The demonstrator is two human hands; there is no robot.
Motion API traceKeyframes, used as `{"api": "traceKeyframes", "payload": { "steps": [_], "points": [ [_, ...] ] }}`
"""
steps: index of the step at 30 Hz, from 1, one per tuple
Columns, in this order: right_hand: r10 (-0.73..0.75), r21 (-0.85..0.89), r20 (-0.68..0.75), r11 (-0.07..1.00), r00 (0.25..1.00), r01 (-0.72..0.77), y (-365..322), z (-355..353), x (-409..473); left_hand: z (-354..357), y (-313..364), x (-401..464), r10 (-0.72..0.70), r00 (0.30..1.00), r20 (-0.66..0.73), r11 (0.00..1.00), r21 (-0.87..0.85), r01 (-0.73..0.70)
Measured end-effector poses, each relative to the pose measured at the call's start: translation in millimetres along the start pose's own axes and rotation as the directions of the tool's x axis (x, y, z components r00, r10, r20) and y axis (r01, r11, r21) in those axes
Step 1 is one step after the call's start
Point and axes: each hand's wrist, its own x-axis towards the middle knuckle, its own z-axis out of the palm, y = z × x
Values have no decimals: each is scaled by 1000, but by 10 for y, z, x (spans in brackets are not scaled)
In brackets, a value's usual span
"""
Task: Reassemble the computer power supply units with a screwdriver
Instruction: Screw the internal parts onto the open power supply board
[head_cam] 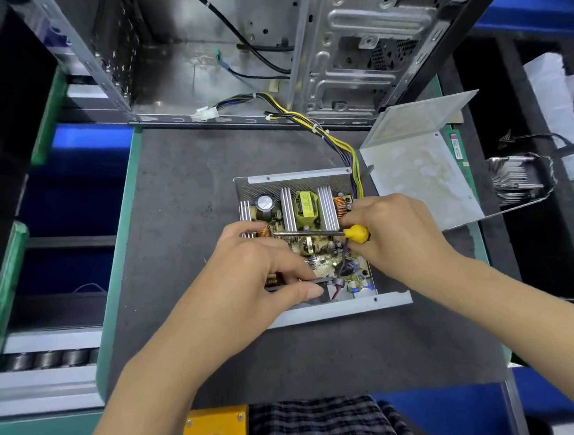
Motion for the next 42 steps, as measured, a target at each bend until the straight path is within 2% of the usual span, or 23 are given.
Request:
{"api": "traceKeyframes", "payload": {
  "steps": [4, 6, 13, 20, 30, 37, 42],
  "points": [
    [-99, -8, 9, 995, 995, 99, 60, -41, 54, 12, 0, -9, 7, 1000, 3, 1000, -10, -7],
    [-107, -13, 31, 994, 994, 107, 76, -37, 68, 10, 5, -16, 10, 1000, 11, 1000, -9, -10],
    [-158, 68, -30, 985, 987, 160, 113, -28, 27, -5, 22, -39, 29, 998, 55, 1000, -1, -29],
    [-151, 122, 17, 981, 988, 148, 159, -23, 60, 4, 32, -57, 12, 1000, 17, 999, 44, -13],
    [-222, 53, 156, 975, 962, 217, 211, -67, 71, 28, 20, -99, -6, 1000, 21, 1000, 20, 5],
    [-196, -57, 145, 977, 970, 206, 160, -31, 99, 40, 6, -100, -14, 1000, -3, 1000, 13, 14],
    [-183, -38, 134, 981, 974, 189, 140, -34, 106, 46, 7, -107, -16, 1000, -14, 1000, 4, 16]
  ]
}}
